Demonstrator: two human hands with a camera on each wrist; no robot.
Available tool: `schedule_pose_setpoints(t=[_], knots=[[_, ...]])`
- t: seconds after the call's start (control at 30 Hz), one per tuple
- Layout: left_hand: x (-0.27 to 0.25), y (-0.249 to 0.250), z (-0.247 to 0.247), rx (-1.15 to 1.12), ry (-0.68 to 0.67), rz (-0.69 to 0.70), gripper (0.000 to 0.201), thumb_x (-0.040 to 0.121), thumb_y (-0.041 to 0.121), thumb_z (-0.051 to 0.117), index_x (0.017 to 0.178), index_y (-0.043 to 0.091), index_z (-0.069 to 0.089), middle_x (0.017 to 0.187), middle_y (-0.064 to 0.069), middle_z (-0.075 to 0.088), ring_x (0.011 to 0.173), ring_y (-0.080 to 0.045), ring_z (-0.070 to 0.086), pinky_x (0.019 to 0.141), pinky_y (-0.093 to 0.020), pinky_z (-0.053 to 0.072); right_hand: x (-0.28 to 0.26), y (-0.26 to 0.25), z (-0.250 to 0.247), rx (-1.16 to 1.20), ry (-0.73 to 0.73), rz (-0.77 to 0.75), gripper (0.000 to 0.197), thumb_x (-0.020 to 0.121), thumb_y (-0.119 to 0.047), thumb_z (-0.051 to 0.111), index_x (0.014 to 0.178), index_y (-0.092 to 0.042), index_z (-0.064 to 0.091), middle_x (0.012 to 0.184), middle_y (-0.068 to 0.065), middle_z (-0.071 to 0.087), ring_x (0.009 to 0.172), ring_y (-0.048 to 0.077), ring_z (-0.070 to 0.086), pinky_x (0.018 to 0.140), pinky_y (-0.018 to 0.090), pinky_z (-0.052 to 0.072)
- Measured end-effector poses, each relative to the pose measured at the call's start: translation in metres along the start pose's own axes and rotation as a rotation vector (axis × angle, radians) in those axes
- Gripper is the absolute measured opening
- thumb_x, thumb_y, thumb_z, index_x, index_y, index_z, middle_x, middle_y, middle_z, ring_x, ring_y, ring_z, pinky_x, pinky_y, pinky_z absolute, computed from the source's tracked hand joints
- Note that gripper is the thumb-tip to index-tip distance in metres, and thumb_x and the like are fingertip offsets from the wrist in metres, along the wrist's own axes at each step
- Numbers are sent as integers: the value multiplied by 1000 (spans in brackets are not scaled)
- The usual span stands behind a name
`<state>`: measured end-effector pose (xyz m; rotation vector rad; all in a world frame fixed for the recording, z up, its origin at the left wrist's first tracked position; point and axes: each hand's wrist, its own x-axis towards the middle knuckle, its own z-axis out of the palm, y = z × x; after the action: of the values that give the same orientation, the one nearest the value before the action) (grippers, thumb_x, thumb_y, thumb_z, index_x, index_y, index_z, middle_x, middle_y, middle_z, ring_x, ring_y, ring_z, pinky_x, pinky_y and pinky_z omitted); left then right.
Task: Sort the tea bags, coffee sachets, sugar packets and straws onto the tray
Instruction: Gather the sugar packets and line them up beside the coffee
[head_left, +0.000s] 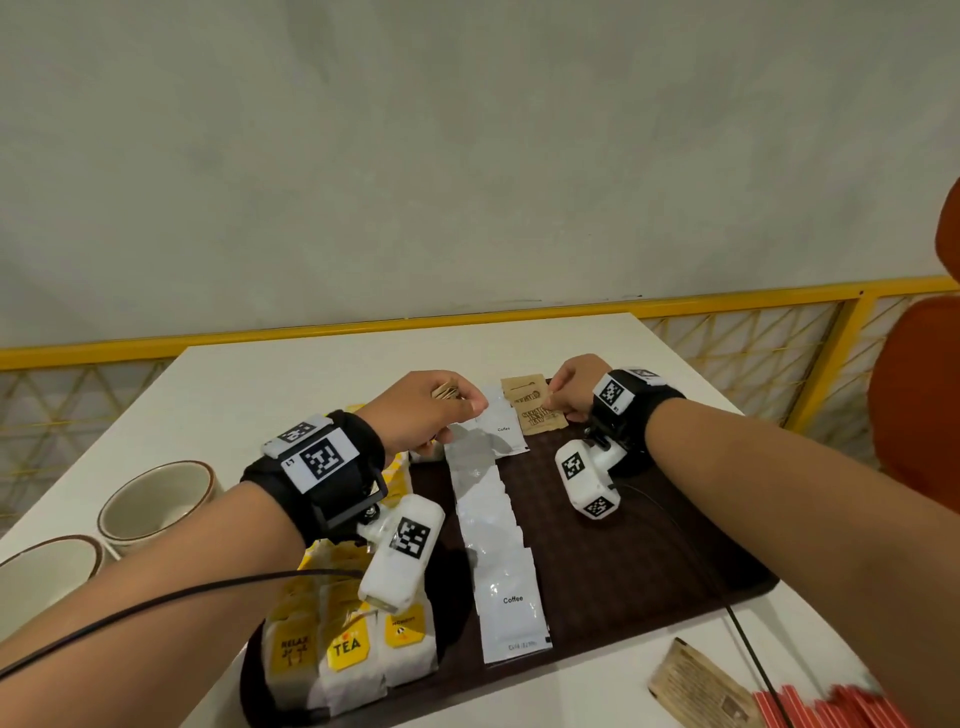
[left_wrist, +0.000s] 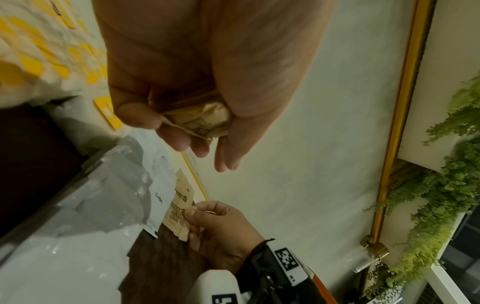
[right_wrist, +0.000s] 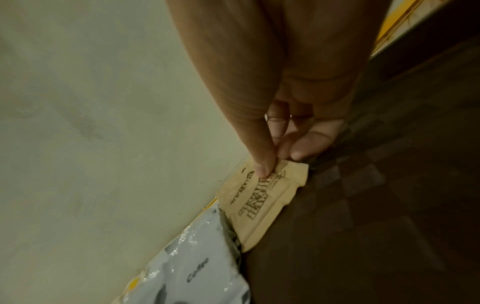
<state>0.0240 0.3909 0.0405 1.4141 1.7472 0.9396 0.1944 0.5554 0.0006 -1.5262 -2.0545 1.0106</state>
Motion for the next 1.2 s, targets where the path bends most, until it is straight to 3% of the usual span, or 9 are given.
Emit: schedule_pose_setpoints(t=[0.27, 0.4, 0.47, 0.57, 0.67, 0.8, 0.87, 0.97, 1.2], knots=[[0, -3, 5, -71, -15, -20, 14, 92, 22, 60, 100, 13, 68, 86, -3, 59, 60, -13, 50, 44, -19, 39, 7, -2, 2, 57, 8, 9, 24, 79, -1, 73, 73, -12, 53, 73, 17, 67, 65, 27, 61, 81, 45, 55], [-1, -3, 4, -164, -14, -60, 12, 91, 18, 62, 101, 16, 67, 87, -4, 59, 64, -14, 53, 50, -22, 45, 10, 3, 0, -2, 8, 8, 18, 75, -7, 73, 66, -12, 58, 77, 19, 72, 66, 25, 65, 82, 47, 57], [-2, -5, 3, -310, -45, -92, 20, 89, 9, 64, 107, 16, 65, 86, -6, 58, 68, -16, 57, 56, -26, 51, 7, 2, -4, -45, 36, -14, 19, 77, -14, 73, 63, -11, 60, 74, 15, 72, 64, 22, 63, 80, 41, 58], [-4, -7, 4, -575, -107, -123, 43, 85, -6, 63, 121, 16, 55, 89, -11, 62, 74, -22, 64, 68, -33, 57, -17, -12, -9, -18, 131, -160, 18, 82, -21, 73, 72, -15, 59, 71, 2, 64, 66, 16, 59, 69, 31, 53], [-4, -7, 7, -733, -143, -112, 54, 82, -16, 59, 126, 15, 47, 93, -17, 67, 78, -25, 68, 73, -34, 59, -62, -31, -8, 252, -39, -354, 9, 83, -18, 72, 82, -12, 64, 73, -1, 61, 63, 9, 56, 60, 21, 50], [-1, -7, 17, -747, -264, -33, 66, 74, -18, 66, 132, 4, 44, 105, -18, 63, 94, -28, 67, 75, -33, 59, -107, -42, -5, 134, -166, -512, 12, 81, -19, 74, 93, -21, 71, 78, -9, 64, 64, 2, 55, 64, 15, 47], [-2, -4, 22, -688, -310, 35, 51, 76, -20, 62, 122, -1, 53, 102, -17, 64, 94, -25, 67, 76, -29, 58, -113, -41, -4, 80, -131, -550, 15, 79, -19, 76, 93, -23, 71, 80, -11, 64, 65, 4, 53, 65, 14, 45], [-4, 1, 26, -673, -359, 93, 34, 77, -21, 57, 96, 6, 63, 84, -8, 69, 83, -17, 69, 79, -24, 57, -114, -40, -8, 91, -91, -627, 23, 79, -15, 76, 98, -26, 69, 89, -6, 62, 64, 5, 50, 67, 16, 45], [-5, 9, 29, -697, -421, 62, 39, 67, -6, 68, 101, 8, 59, 79, -5, 66, 77, -13, 68, 76, -23, 57, -112, -45, -13, -21, -13, -701, 25, 77, -12, 77, 102, -16, 71, 87, -11, 52, 69, -14, 50, 65, 9, 41]])
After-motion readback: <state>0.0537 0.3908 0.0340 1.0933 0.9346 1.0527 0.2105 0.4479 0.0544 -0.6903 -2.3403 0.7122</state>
